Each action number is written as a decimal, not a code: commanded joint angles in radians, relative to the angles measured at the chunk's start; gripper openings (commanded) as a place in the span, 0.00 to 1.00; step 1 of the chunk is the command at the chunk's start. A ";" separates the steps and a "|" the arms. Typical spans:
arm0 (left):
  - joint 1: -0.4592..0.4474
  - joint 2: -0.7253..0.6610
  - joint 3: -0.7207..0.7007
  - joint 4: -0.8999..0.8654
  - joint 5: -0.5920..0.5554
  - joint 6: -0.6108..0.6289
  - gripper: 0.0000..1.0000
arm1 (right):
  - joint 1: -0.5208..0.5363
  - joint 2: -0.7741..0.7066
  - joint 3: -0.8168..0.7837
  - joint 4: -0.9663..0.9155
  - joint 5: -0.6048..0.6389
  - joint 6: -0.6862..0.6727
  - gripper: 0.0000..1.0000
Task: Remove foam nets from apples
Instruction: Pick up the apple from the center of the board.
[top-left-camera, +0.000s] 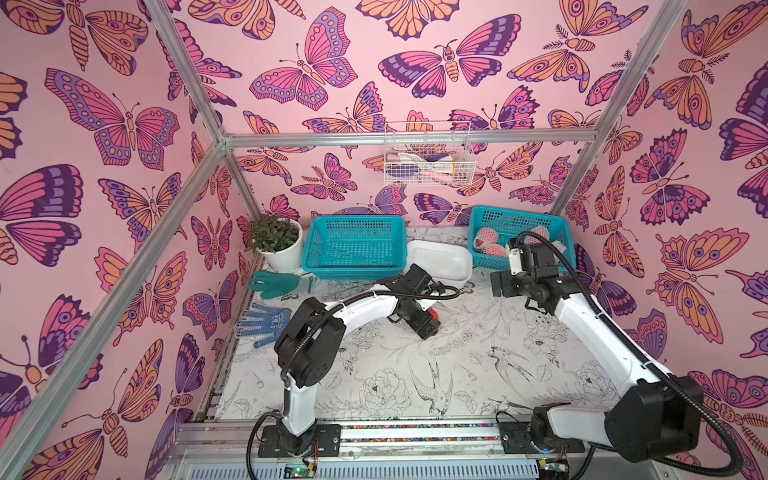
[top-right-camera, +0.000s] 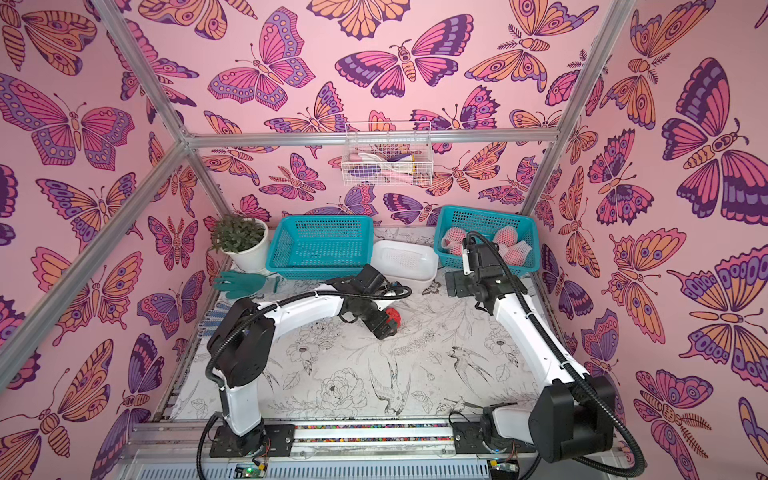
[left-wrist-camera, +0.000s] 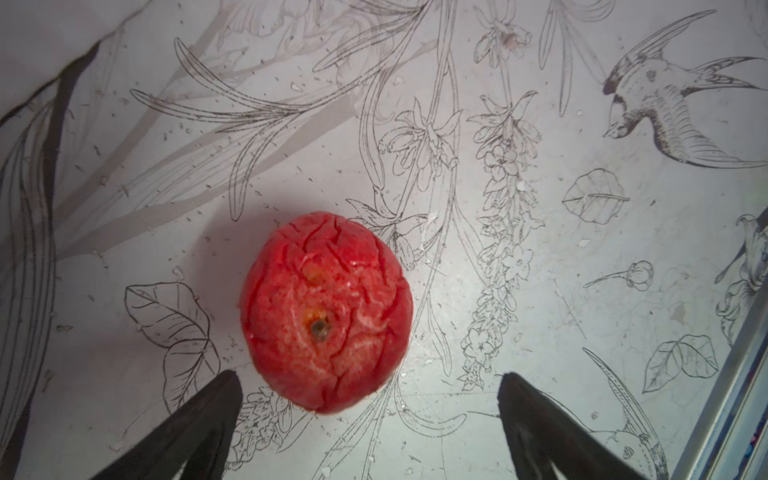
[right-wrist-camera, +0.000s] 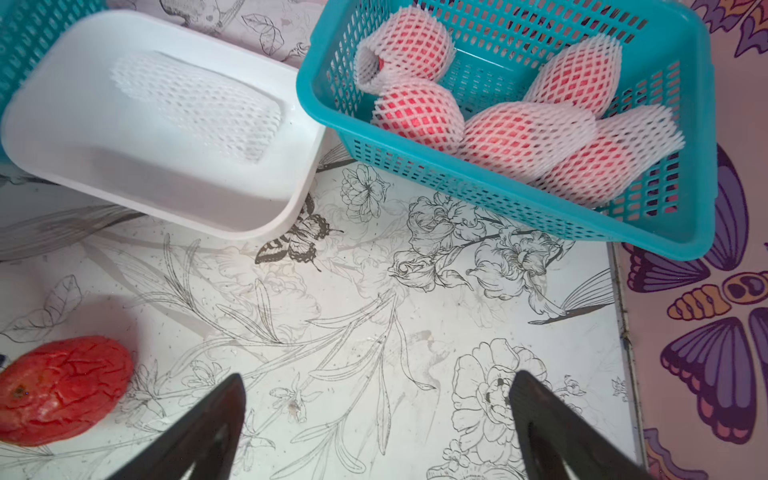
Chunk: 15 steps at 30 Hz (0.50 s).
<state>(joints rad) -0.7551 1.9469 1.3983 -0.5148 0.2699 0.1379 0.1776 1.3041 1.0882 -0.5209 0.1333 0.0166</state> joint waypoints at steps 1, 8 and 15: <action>-0.003 0.042 0.039 -0.043 0.028 0.014 0.97 | -0.005 0.019 -0.011 0.031 -0.028 0.049 0.99; -0.003 0.117 0.089 -0.050 0.009 0.004 0.89 | -0.004 0.071 0.014 0.018 -0.064 0.044 0.99; -0.003 0.150 0.116 -0.050 -0.008 -0.010 0.77 | -0.004 0.107 0.029 0.024 -0.105 0.056 0.99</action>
<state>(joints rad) -0.7551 2.0800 1.4956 -0.5323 0.2684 0.1291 0.1776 1.3991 1.0874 -0.4969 0.0578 0.0563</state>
